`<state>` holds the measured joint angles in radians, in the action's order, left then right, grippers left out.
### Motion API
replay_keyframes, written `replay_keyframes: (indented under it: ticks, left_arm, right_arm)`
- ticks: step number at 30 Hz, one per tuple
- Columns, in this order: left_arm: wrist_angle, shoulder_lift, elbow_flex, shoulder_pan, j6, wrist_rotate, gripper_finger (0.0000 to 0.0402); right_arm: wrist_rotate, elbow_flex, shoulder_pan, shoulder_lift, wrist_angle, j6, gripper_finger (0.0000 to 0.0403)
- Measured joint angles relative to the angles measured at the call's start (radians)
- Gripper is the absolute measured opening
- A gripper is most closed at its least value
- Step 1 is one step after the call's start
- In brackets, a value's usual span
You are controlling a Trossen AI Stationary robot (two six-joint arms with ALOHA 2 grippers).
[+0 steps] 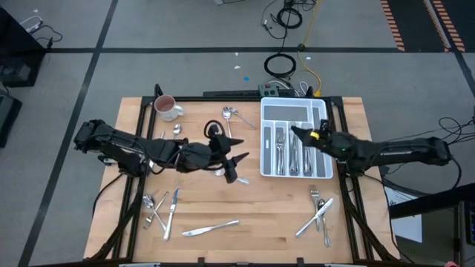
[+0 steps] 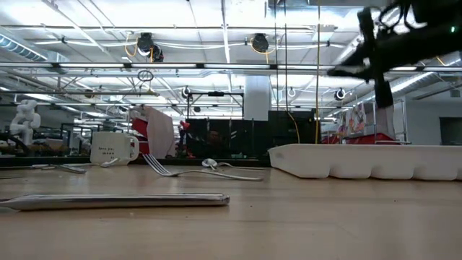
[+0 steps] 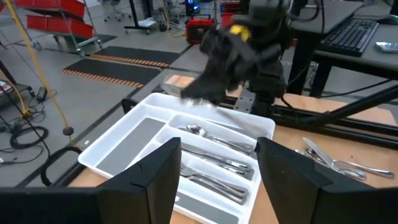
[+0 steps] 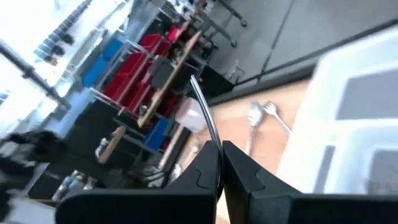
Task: Sort silverware
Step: Put the silver fork into the silverware tray
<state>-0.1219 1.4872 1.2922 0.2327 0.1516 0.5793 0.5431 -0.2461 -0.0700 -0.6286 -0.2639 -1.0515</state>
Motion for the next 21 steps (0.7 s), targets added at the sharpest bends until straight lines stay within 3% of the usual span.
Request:
replay_keyframes:
  ticks: [6, 15, 21]
  left_arm:
    - [0.0, 0.0, 0.0, -0.012, 0.035, 0.006, 0.0216]
    - [0.0, 0.0, 0.0, -0.036, 0.052, 0.01, 0.0216]
    - [0.0, -0.001, 0.0, -0.05, 0.052, 0.01, 0.0216]
  right_arm:
    - [0.001, 0.091, -0.016, -0.091, -0.029, -0.118, 0.0]
    - [0.001, 0.101, -0.029, -0.254, -0.091, -0.159, 0.0]
    - [-0.027, 0.1, -0.065, -0.385, -0.231, -0.142, 0.0]
